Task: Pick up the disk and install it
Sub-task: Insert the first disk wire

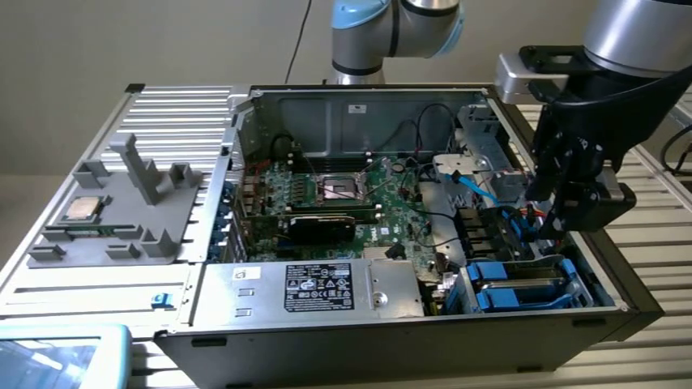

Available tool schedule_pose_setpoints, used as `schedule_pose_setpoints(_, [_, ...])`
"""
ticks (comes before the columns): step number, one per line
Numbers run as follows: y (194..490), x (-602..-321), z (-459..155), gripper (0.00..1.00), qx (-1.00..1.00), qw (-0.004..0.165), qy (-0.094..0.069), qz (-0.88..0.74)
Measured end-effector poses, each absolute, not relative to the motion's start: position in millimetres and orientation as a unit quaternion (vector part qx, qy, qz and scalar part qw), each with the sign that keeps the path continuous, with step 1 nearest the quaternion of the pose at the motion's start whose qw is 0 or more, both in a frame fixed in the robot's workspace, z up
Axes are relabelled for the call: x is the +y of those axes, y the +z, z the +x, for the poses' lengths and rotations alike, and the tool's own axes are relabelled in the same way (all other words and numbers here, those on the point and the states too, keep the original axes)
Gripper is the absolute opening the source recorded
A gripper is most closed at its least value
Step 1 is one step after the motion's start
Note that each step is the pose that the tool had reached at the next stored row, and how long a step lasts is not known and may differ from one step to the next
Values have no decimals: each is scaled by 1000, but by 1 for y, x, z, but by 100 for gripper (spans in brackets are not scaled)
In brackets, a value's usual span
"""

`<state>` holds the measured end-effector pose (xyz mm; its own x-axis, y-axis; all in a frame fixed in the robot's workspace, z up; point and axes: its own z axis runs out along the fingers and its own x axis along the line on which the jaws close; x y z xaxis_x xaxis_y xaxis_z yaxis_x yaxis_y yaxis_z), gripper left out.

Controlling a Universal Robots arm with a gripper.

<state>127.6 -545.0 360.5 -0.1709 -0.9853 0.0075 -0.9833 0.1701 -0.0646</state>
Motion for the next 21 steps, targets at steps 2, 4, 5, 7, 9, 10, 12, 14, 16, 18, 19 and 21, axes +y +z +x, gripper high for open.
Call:
schedule_pose_setpoints(2, [359,-545,125,58,767,19,-26,-640])
schedule_pose_setpoints(4, [357,-545,124,58,771,19,-26,-636])
schedule_pose_setpoints(5, [355,-545,124,58,773,19,-25,-633])
schedule_pose_setpoints(7, [353,-545,123,58,778,20,-25,-628])
schedule_pose_setpoints(9, [351,-544,122,58,782,21,-23,-622])
schedule_pose_setpoints(10, [351,-544,121,58,784,22,-23,-620])
schedule_pose_setpoints(12, [349,-544,120,58,786,23,-21,-617])
schedule_pose_setpoints(14, [348,-544,119,58,789,25,-20,-614])
schedule_pose_setpoints(16, [346,-543,118,58,791,27,-19,-611])
schedule_pose_setpoints(18, [345,-543,118,58,793,29,-18,-608])
schedule_pose_setpoints(19, [344,-542,118,58,794,30,-17,-606])
schedule_pose_setpoints(21, [344,-541,118,49,796,30,-17,-604])
